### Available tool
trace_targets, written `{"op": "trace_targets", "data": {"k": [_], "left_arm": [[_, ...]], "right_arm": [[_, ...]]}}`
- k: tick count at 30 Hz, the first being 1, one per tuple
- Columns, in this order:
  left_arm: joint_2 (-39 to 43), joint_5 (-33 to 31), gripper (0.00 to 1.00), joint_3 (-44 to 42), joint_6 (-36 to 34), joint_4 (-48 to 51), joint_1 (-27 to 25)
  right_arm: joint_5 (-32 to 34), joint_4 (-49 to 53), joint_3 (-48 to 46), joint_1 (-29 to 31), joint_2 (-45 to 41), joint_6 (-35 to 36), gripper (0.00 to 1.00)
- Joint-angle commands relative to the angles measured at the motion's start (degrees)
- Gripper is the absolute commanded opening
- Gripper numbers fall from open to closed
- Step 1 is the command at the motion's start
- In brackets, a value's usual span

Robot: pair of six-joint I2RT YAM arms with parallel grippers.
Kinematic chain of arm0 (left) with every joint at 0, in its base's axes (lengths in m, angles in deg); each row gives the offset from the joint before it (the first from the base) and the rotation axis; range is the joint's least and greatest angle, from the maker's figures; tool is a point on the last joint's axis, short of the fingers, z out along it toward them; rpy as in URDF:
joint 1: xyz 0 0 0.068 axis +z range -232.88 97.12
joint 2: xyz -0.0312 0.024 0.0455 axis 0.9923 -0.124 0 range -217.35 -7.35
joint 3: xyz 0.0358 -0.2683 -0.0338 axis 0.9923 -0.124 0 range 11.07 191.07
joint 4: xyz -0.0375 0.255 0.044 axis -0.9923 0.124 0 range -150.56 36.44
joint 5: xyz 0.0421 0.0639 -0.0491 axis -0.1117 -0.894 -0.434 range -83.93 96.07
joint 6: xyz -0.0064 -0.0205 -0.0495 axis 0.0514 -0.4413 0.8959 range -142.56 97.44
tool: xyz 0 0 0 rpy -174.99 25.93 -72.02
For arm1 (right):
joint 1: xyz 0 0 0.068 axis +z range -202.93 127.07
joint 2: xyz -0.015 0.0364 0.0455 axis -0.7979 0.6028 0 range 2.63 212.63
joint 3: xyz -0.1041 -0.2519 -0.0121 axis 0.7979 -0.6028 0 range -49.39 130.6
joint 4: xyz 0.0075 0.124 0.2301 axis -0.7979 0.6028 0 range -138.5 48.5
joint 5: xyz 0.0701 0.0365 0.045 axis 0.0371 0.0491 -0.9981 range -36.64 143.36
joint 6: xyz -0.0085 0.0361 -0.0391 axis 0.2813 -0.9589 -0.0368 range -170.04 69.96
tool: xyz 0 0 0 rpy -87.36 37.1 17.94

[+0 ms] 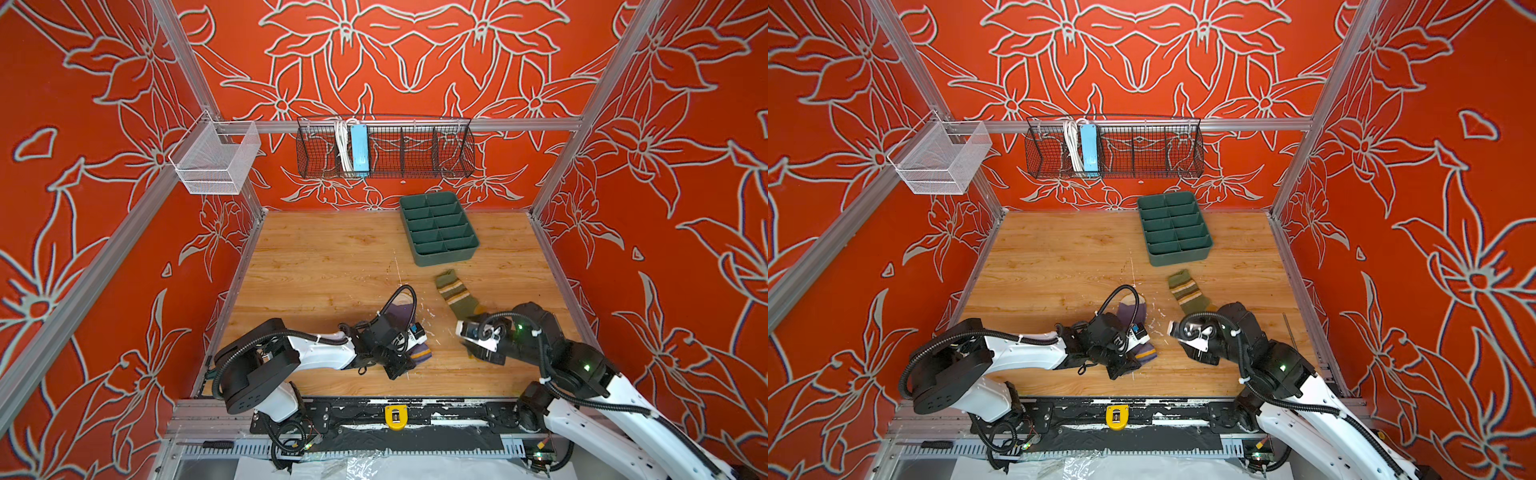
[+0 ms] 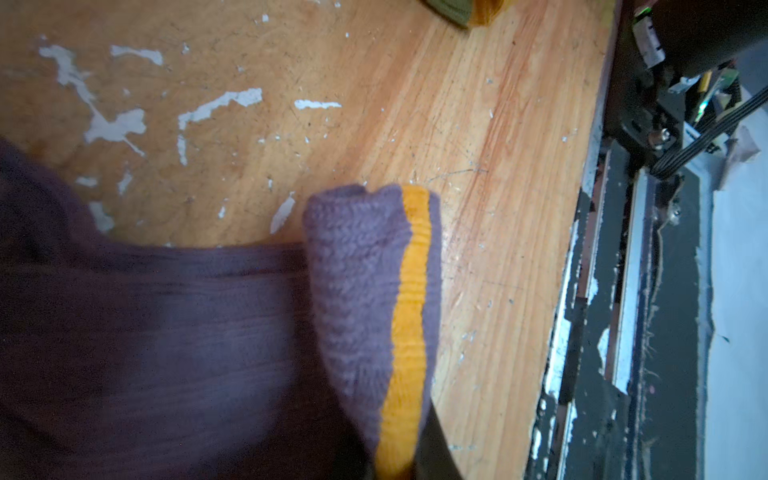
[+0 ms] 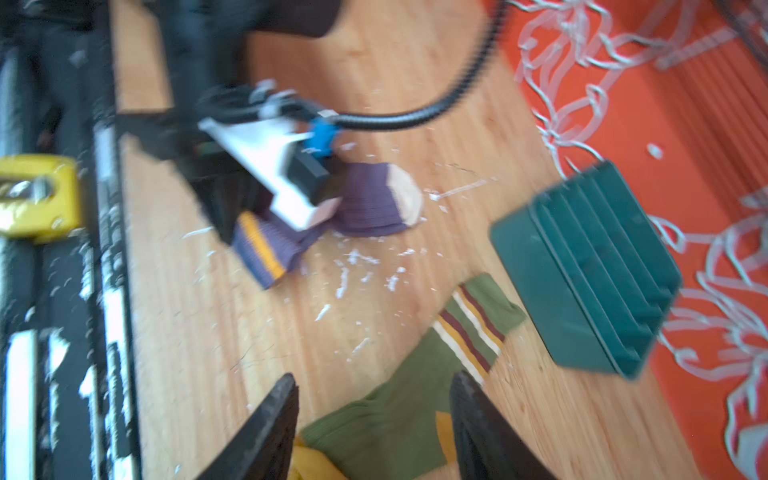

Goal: Roll the socks
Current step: 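Pinch the roll with the left gripper while the right gripper releases and rises, then lower the right gripper and grasp the roll beside the left gripper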

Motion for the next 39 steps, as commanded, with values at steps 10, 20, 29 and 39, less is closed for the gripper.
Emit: {"op": "trace_targets", "data": {"k": [10, 20, 29, 39], "left_arm": [[-5.96, 1.95, 0.0, -2.27, 0.55, 6.12, 0.62], [-3.16, 1.71, 0.0, -4.77, 0.26, 5.66, 0.81], [-1.18, 2.25, 0.0, -5.38, -0.28, 5.02, 0.81], [3.25, -1.16, 0.0, -4.49, -1.87, 7.21, 0.81]], "right_arm": [[10.53, -19.94, -11.07, 20.71, 14.54, 20.89, 0.61], [14.39, -39.16, -11.94, 20.92, 32.94, 22.4, 0.6], [13.57, -42.4, -11.74, 20.89, 41.25, 22.22, 0.41], [11.02, -36.42, -11.29, 21.52, 42.33, 20.28, 0.07]]}}
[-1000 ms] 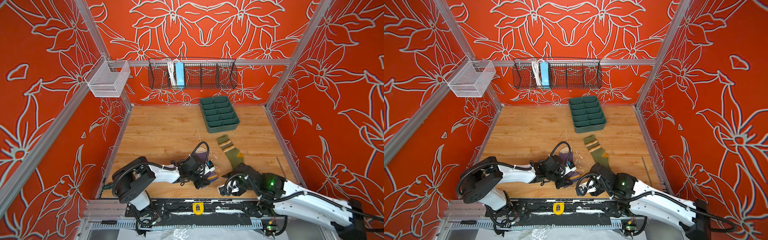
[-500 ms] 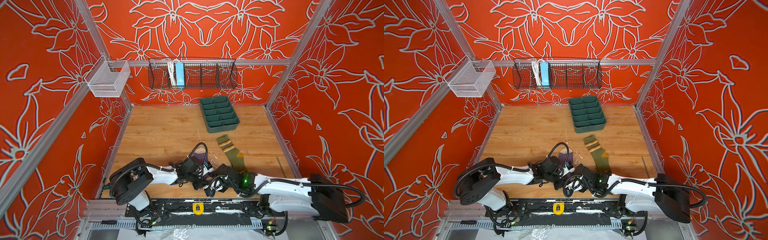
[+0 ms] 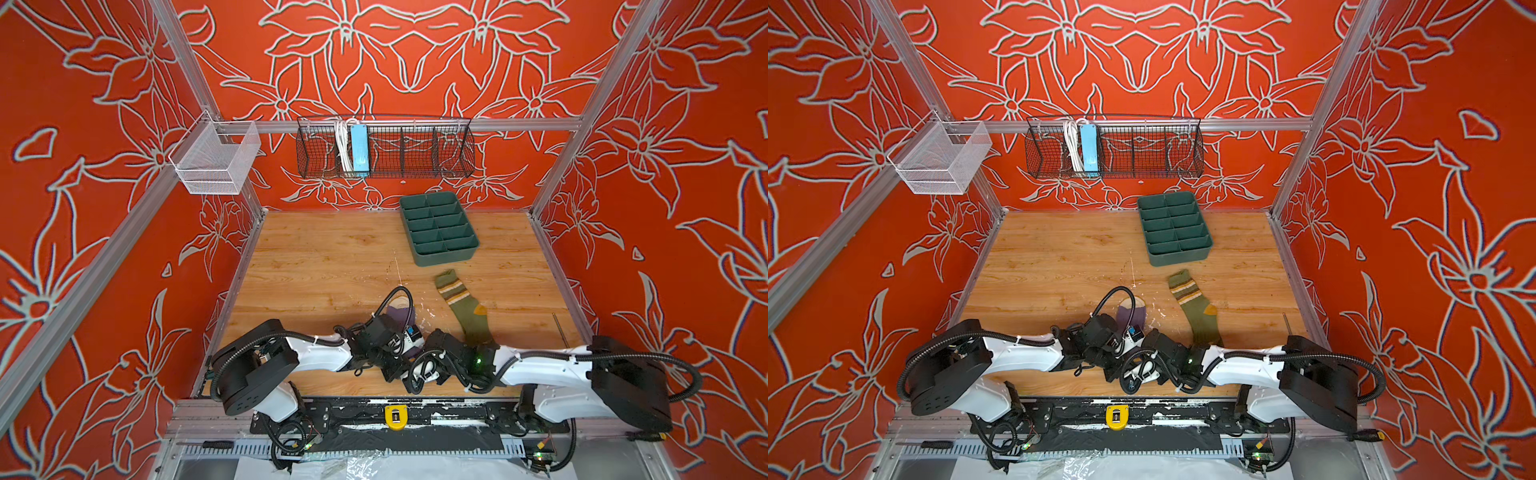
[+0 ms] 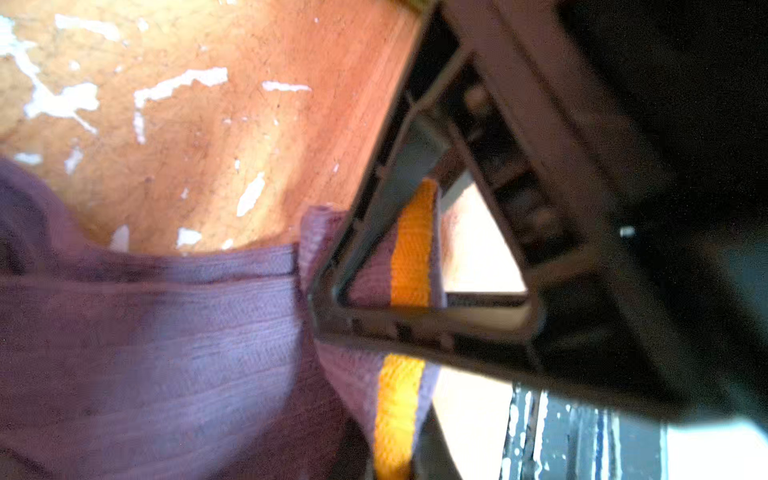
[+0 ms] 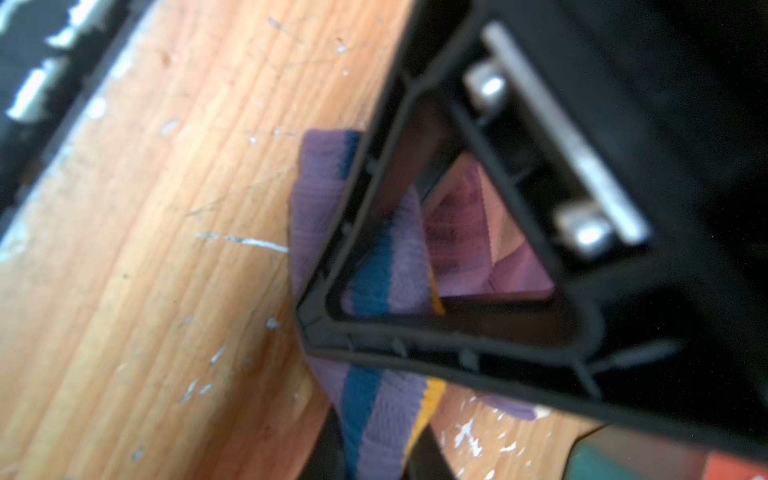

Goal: Roll the socks
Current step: 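Lower the right gripper and grasp the roll beside the left gripper, then release the left gripper and lift it while the right gripper holds the roll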

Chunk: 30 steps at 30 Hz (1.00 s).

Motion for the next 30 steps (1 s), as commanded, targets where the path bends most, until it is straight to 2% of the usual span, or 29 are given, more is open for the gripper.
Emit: {"op": "trace_targets", "data": {"k": [1, 2, 7, 9, 11, 12, 17, 19, 21, 22, 24, 27, 30], "left_arm": [[1.6, -4.43, 0.04, -0.81, -1.72, 10.12, 0.09], [2.3, -5.67, 0.12, -0.14, -2.1, 11.21, 0.09], [7.79, -11.76, 0.58, 3.35, -6.03, 14.57, 0.07], [10.67, -15.29, 0.71, 3.56, -7.25, 14.28, 0.09], [13.75, -18.68, 0.79, 3.41, -8.6, 13.64, 0.09], [15.59, -20.7, 0.89, 3.29, -9.21, 13.36, 0.09], [27.12, -33.15, 0.92, 3.4, -14.52, 16.04, 0.17], [35.82, -40.85, 0.93, 3.16, -17.46, 17.65, 0.25], [44.32, -47.9, 0.98, 2.92, -20.42, 18.37, 0.35], [48.5, -50.23, 1.0, 2.97, -22.44, 18.65, 0.43], [57.81, -54.57, 0.98, 4.32, -26.92, 19.09, 0.65], [67.01, -51.49, 0.98, 8.53, -35.36, 23.21, 0.97], [68.37, -45.51, 0.98, 16.77, -39.68, 34.47, 0.97]], "right_arm": [[-1.84, 5.69, 0.16, 0.64, 0.56, -1.05, 0.03], [-2.04, 6.83, 0.55, 0.61, 0.65, -1.39, 0.0], [-2.64, 14.83, 4.29, 0.59, 2.16, -4.95, 0.0], [-2.56, 17.67, 5.8, 0.62, 2.81, -5.92, 0.0], [-2.63, 20.24, 7.21, 0.55, 3.65, -6.89, 0.0], [-2.83, 21.68, 7.97, 0.54, 4.11, -7.43, 0.0], [-4.84, 29.98, 13.56, -0.15, 7.84, -10.69, 0.0], [-6.58, 34.21, 17.65, -0.86, 10.46, -12.52, 0.0], [-9.15, 37.04, 21.2, -1.85, 12.81, -14.89, 0.0], [-10.49, 38.32, 22.65, -2.31, 13.92, -15.71, 0.0], [-13.05, 41.01, 26.07, -3.19, 16.56, -16.93, 0.0], [-16.74, 44.48, 30.96, -4.36, 21.06, -18.84, 0.0], [-20.0, 48.36, 36.66, -5.7, 26.59, -21.74, 0.0]]}}
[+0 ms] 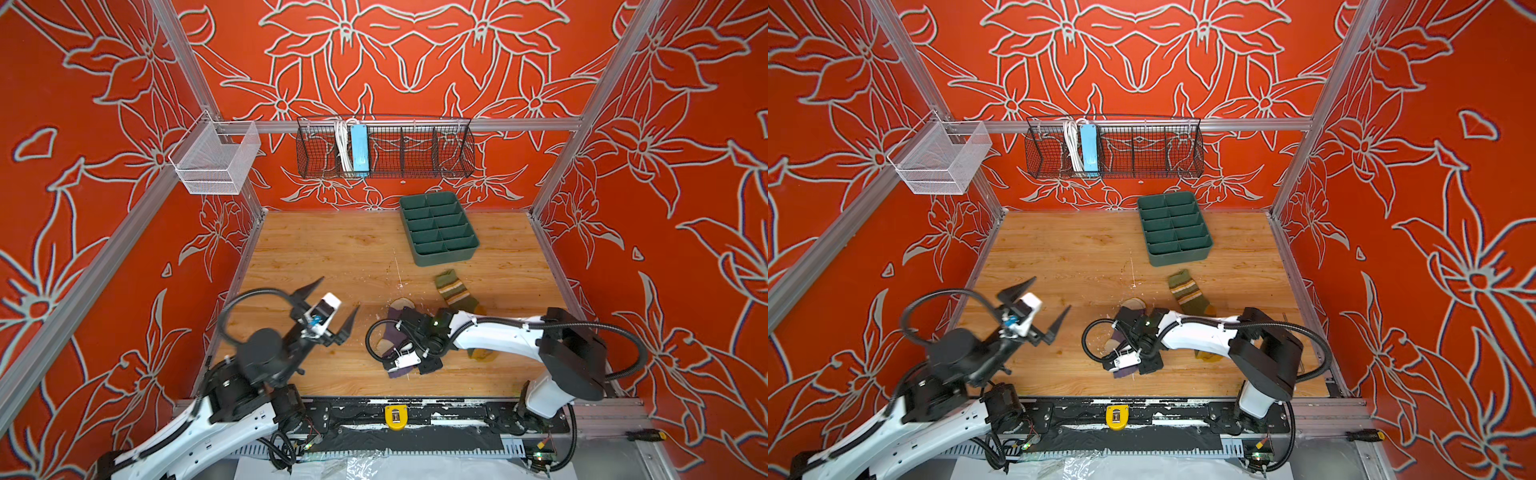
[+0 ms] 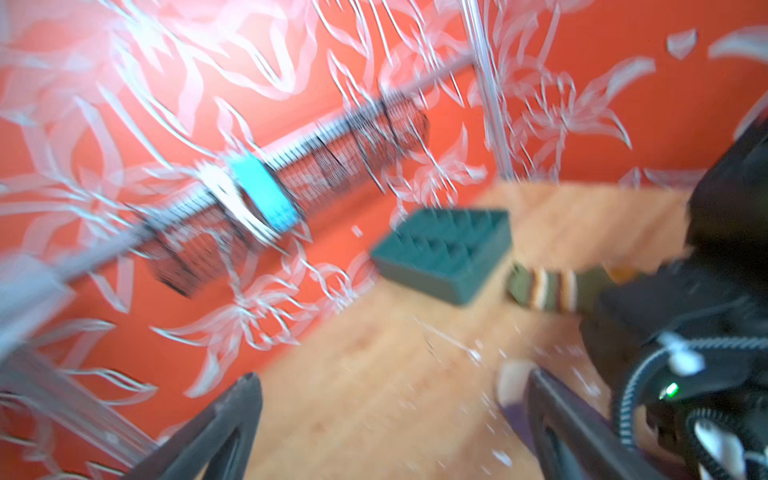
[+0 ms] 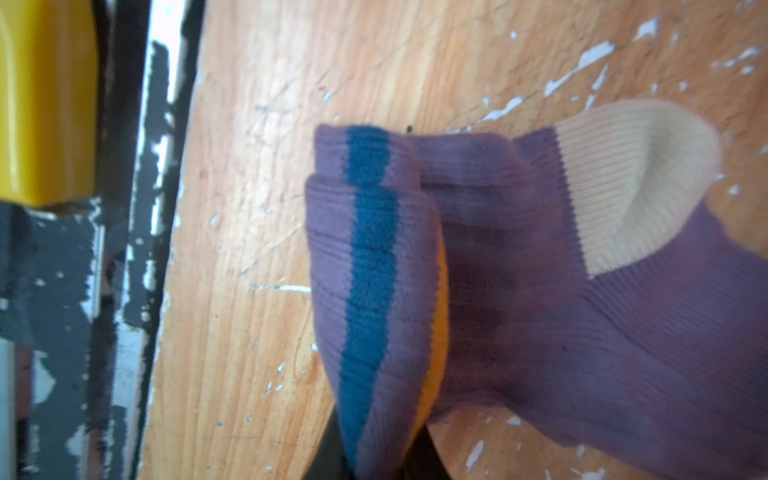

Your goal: Roll the socks

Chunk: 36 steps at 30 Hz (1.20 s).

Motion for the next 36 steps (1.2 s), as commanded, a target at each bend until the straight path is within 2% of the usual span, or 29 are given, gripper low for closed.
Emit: {"op": "trace_targets", "data": {"k": [1, 5, 8, 10, 12, 15, 16, 19, 24, 30, 34, 36], "left_arm": [[-0.83, 4.56, 0.98, 7.82, -9.43, 15.51, 0.22], [-7.66, 12.66, 0.98, 15.22, -14.16, 31.11, 0.22], [-12.0, 15.43, 0.98, 13.68, -20.05, 35.0, 0.22], [-13.53, 18.05, 0.98, 9.89, -24.97, 33.61, 0.22], [-14.39, 20.02, 0.98, 6.15, -26.82, 29.6, 0.15], [-16.24, 22.37, 1.0, 1.51, -24.24, 22.05, -0.59], [-16.91, 22.55, 0.98, -0.08, -22.8, 19.58, -1.35], [-19.26, 18.21, 0.92, -5.33, -17.78, 12.23, -6.03], [-27.0, 7.36, 0.91, -12.85, -15.61, 5.03, -16.6], [-39.76, -0.24, 0.82, -14.23, -8.38, 3.54, -18.59], [-42.87, -1.17, 0.75, -15.1, -4.5, 0.54, -18.5], [-43.83, -1.86, 0.74, -16.07, -2.52, -1.92, -18.26]], "right_arm": [[-7.38, 8.59, 5.6, -1.31, 6.12, -5.18, 0.0], [-11.65, 10.66, 11.18, -3.26, 11.28, -9.01, 0.0], [-15.84, 11.37, 13.57, -5.55, 13.96, -10.9, 0.0], [-18.1, 11.81, 15.18, -6.76, 15.53, -11.63, 0.0], [-19.98, 12.23, 16.84, -7.76, 16.98, -12.5, 0.0], [-21.76, 13.01, 18.84, -8.67, 18.74, -13.18, 0.0], [-21.87, 13.0, 19.15, -8.88, 19.08, -13.27, 0.0], [-22.53, 12.86, 19.75, -9.25, 19.93, -13.4, 0.0], [-24.47, 12.46, 20.37, -9.91, 21.01, -13.27, 0.0], [-25.3, 11.71, 20.4, -10.53, 20.64, -13.19, 0.0], [-25.04, 11.26, 19.95, -10.84, 19.89, -12.76, 0.0], [-24.82, 11.3, 19.77, -10.92, 19.72, -12.57, 0.0]]}}
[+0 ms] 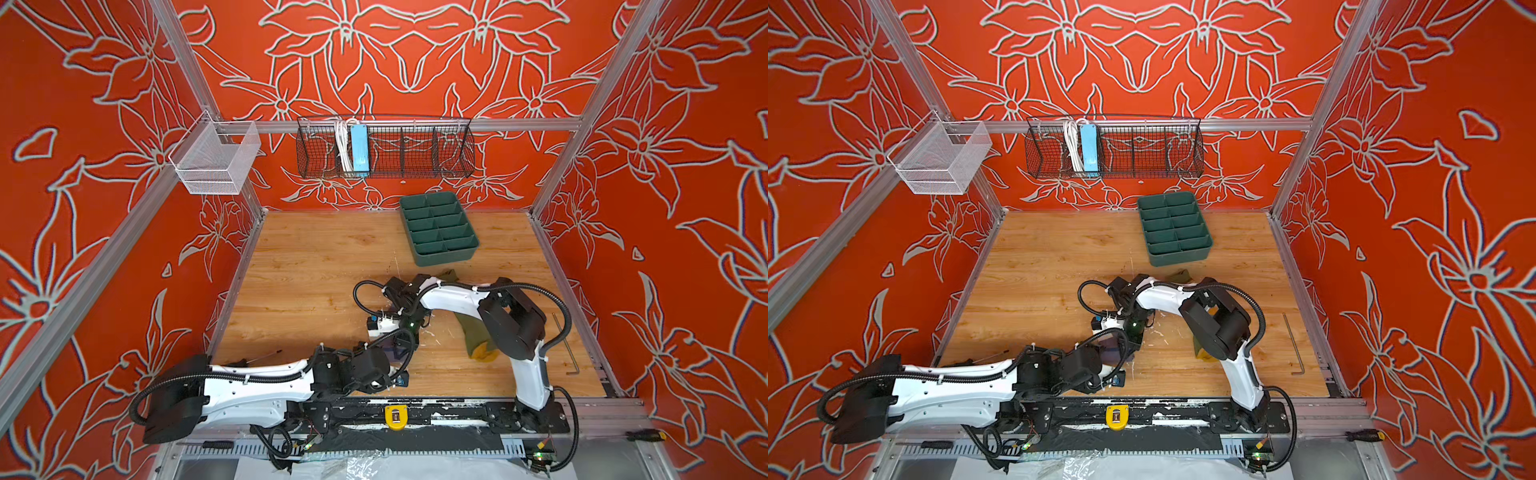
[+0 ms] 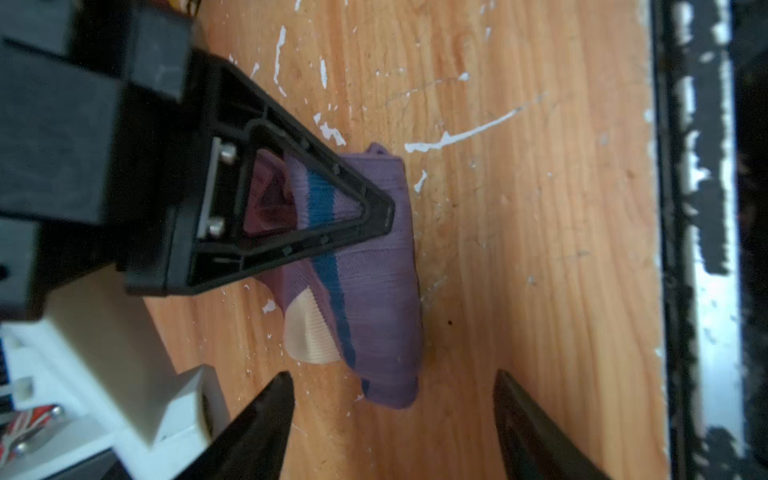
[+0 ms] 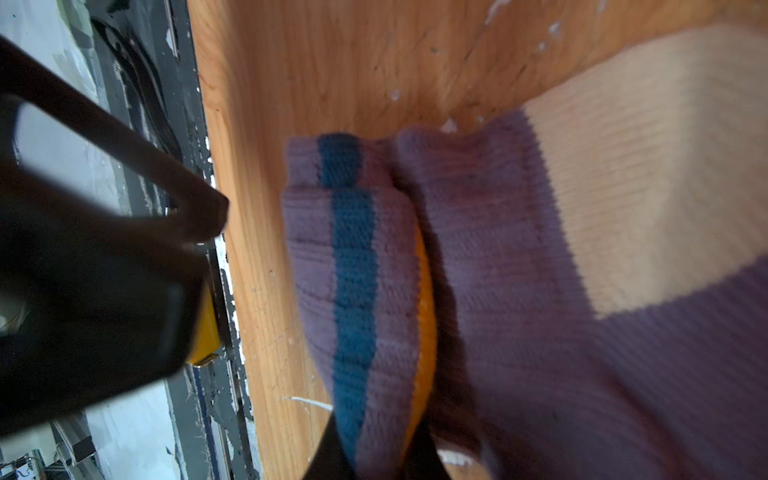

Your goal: Roll the socks

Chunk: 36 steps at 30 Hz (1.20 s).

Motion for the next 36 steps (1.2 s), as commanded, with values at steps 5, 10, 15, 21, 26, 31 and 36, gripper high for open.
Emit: {"op": "trace_targets", "data": {"k": [5, 10, 15, 21, 26, 31, 36], "left_arm": [[-5.96, -2.66, 0.68, -1.72, 7.16, -8.14, 1.97], [-11.19, -1.27, 0.58, -0.46, 8.36, -9.46, 5.55], [-13.52, 0.54, 0.43, 0.47, 7.7, -11.64, 7.66], [-14.62, 5.1, 0.15, 3.59, 6.26, -7.67, 7.75], [-13.91, 11.02, 0.07, 5.78, 5.3, -2.41, 7.75], [-14.56, 14.77, 0.06, 6.6, 4.93, 1.59, 7.75], [-18.04, 16.28, 0.06, 8.78, 6.77, 5.06, 7.91]], "right_arm": [[-1.25, -0.88, -0.56, -0.48, 0.17, 1.15, 0.0], [-1.37, -0.85, -0.82, -0.58, -0.42, 1.42, 0.0], [-1.35, -0.71, -1.26, -0.76, -1.36, 1.6, 0.0], [0.33, -1.99, -3.13, -1.01, -3.77, 1.52, 0.0], [4.22, -4.61, -5.83, -1.66, -7.39, 0.59, 0.29], [8.21, -6.33, -9.16, -3.42, -13.71, -0.26, 0.65], [15.7, -8.65, -14.21, -7.35, -23.65, -0.11, 0.7]]}}
